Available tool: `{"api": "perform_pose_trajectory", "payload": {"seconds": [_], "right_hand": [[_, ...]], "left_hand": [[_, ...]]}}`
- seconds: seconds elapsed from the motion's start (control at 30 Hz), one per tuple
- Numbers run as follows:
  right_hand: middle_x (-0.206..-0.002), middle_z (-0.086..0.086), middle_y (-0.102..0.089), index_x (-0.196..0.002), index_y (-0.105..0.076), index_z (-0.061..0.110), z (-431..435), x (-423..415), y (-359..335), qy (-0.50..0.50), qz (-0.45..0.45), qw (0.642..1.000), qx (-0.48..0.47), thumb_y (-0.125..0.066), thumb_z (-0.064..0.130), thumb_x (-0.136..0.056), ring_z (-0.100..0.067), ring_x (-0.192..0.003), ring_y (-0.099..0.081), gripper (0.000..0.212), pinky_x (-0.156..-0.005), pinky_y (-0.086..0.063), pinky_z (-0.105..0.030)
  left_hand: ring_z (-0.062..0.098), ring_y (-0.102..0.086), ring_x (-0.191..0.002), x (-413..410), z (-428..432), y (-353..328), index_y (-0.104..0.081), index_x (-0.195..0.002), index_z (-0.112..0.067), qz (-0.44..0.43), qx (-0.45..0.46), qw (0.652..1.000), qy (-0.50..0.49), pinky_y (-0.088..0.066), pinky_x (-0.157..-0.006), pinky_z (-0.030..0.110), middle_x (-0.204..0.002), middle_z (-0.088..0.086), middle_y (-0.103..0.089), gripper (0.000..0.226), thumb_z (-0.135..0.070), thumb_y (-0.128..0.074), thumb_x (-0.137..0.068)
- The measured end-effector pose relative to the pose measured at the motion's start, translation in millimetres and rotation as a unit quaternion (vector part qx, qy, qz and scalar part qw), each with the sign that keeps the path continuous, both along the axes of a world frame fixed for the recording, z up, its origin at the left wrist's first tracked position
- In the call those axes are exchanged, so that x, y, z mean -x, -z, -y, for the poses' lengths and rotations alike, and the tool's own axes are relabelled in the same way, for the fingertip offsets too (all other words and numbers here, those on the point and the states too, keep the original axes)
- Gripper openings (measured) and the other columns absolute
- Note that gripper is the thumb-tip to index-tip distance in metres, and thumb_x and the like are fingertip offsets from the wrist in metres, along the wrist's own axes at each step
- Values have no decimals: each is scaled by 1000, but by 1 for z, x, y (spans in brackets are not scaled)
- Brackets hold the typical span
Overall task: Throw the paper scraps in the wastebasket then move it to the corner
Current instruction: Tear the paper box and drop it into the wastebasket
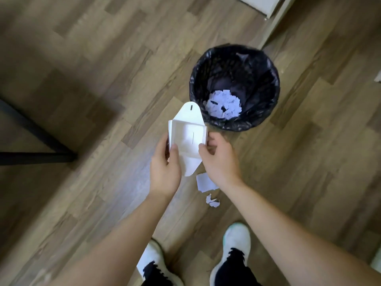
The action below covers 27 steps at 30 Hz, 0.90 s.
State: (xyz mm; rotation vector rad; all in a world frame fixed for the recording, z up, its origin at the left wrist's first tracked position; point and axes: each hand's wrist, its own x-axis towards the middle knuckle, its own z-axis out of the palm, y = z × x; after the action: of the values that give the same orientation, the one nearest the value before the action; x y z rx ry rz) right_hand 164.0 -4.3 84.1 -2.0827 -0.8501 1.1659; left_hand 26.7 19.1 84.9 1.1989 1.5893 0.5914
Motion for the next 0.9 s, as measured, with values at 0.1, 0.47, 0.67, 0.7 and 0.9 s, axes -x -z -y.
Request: {"api": "perform_pose_trajectory", "payload": {"seconds": [0.1,0.47,0.67,0.7,0.9], "right_hand": [[-108,0,-73,-109,-68,28,-21,-26,-54,36,-2,998,-52,-66,23,-93,-16,-91,-72,17,-88,-60,-41],[-90,-26,-74,-103,-64,-5,-67,-133,1,110,52,992,13,-55,15,-92,-46,-88,-71,24,-81,-63,-51],[-140,-8,-70,-145,-60,12,-44,-129,9,96,47,994,26,-58,19,-100,-32,-121,-70,46,-108,-55,-45],[-138,-7,-71,-142,-63,12,-38,-126,4,92,53,994,23,-58,18,-101,-29,-120,-70,42,-106,-54,-39],[-122,-7,-76,-128,-72,9,-6,-91,-30,74,36,996,-15,-60,16,-102,-19,-104,-72,30,-93,-57,-28]], "left_hand": [[-10,-64,-118,-26,-19,-57,-58,-144,-24,32,-56,998,-17,-51,-92,13,-130,-21,-69,36,-19,-48,-110],[5,-51,-118,-128,-89,1,-46,-155,-19,-14,-47,990,128,-40,-109,29,-156,1,-52,46,-26,-42,-110],[21,-52,-144,-106,-74,25,-46,-157,-16,-53,-24,989,134,-38,-111,26,-156,5,-56,47,-22,-45,-110],[20,-53,-143,-102,-71,20,-47,-156,-16,-49,-23,990,132,-37,-108,24,-155,4,-57,46,-22,-46,-110],[7,-57,-117,-90,-41,-18,-52,-151,-16,-13,-17,991,134,-41,-104,25,-126,-11,-60,42,-21,-47,-109]]}}
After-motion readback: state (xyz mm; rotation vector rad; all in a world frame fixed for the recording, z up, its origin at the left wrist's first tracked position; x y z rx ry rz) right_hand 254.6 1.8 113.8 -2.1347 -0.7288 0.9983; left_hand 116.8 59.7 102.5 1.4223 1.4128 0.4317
